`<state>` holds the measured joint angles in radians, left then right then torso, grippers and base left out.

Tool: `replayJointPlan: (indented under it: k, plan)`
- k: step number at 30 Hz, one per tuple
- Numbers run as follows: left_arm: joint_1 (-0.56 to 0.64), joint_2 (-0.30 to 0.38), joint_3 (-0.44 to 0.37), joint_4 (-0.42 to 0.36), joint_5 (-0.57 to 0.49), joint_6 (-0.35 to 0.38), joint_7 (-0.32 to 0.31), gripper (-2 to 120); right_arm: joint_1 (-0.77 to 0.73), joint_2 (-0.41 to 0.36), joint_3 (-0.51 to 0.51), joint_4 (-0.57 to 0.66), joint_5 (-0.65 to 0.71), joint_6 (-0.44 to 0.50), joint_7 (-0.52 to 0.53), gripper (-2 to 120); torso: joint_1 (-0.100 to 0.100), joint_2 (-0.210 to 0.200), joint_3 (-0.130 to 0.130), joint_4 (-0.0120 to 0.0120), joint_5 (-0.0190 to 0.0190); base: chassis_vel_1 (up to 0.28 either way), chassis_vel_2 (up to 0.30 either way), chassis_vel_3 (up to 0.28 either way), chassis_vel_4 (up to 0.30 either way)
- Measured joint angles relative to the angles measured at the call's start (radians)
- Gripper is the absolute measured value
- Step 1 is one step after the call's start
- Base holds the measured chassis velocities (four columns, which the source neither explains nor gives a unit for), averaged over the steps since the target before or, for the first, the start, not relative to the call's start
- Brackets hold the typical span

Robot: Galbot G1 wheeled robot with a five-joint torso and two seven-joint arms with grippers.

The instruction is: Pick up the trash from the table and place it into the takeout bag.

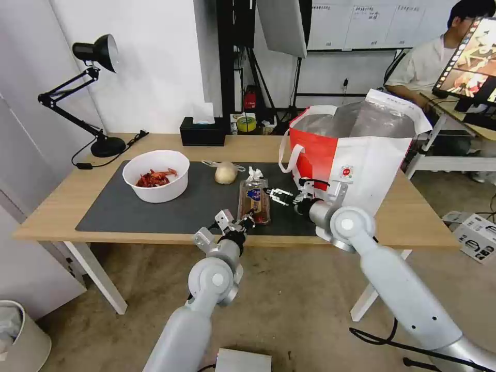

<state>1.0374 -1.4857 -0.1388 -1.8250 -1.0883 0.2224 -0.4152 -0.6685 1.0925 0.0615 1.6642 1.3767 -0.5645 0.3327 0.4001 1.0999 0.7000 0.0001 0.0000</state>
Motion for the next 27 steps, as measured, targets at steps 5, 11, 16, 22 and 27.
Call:
replayJointPlan:
  k: [5, 11, 16, 22, 27]
  plan:
    - [0.0, -0.001, 0.0, 0.0, 0.002, 0.0, 0.0, 0, 0.011, 0.018, -0.008, -0.006, 0.015, -0.008, 0.018, 96, 0.0, 0.0, 0.0, 0.0, -0.0001, 0.0, 0.0, 0.0, 0.0]
    - [0.0, -0.003, 0.002, -0.002, 0.005, 0.0, 0.0, 0, 0.019, 0.05, -0.015, -0.028, 0.022, -0.026, 0.05, 84, 0.0, 0.0, 0.0, 0.0, -0.0001, 0.0, 0.0, 0.0, 0.0]
    - [0.0, -0.002, 0.002, -0.004, 0.006, 0.0, 0.0, 0, 0.02, 0.069, -0.015, -0.045, 0.021, -0.029, 0.06, 80, 0.0, 0.0, 0.0, 0.0, -0.0001, 0.0, 0.0, 0.0, 0.0]
    - [0.001, -0.001, 0.002, -0.005, 0.006, -0.001, 0.0, 0, 0.029, 0.084, -0.017, -0.062, 0.02, -0.029, 0.065, 80, 0.0, 0.0, 0.0, -0.0001, 0.0, 0.0, 0.0, 0.0, 0.0]
    - [0.0, -0.001, 0.001, -0.005, 0.007, -0.002, 0.0, 0, 0.046, 0.112, -0.021, -0.093, 0.014, -0.029, 0.074, 73, 0.0, 0.0, 0.0, -0.0001, 0.0, 0.0, 0.0, 0.0, 0.0]
